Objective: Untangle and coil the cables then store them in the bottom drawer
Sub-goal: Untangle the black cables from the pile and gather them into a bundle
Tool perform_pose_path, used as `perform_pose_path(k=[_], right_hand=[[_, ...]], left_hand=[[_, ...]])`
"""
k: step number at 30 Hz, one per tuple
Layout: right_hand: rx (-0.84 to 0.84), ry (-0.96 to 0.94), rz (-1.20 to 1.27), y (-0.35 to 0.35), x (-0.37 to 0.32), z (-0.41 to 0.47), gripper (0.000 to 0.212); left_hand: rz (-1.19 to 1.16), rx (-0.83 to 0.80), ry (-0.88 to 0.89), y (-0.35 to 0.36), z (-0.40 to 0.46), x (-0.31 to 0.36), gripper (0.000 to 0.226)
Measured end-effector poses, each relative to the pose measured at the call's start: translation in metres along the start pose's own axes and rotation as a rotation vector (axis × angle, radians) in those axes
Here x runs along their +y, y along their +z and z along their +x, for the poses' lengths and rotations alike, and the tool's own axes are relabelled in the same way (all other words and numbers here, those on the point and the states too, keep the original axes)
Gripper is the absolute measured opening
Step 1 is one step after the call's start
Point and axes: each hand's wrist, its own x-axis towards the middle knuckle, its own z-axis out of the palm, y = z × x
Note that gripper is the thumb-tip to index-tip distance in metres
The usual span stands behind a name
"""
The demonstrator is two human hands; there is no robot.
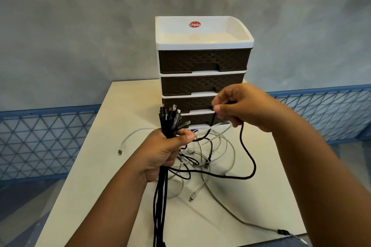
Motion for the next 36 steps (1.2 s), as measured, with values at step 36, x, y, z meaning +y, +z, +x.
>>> perform_pose_path(k=[36], right_hand=[[-0.122,0.719,-0.463,0.008,0.128,-0.005,0.032]], left_hand=[[-0.215,0.205,0.091,-0.028,-0.014,-0.004,0.019]])
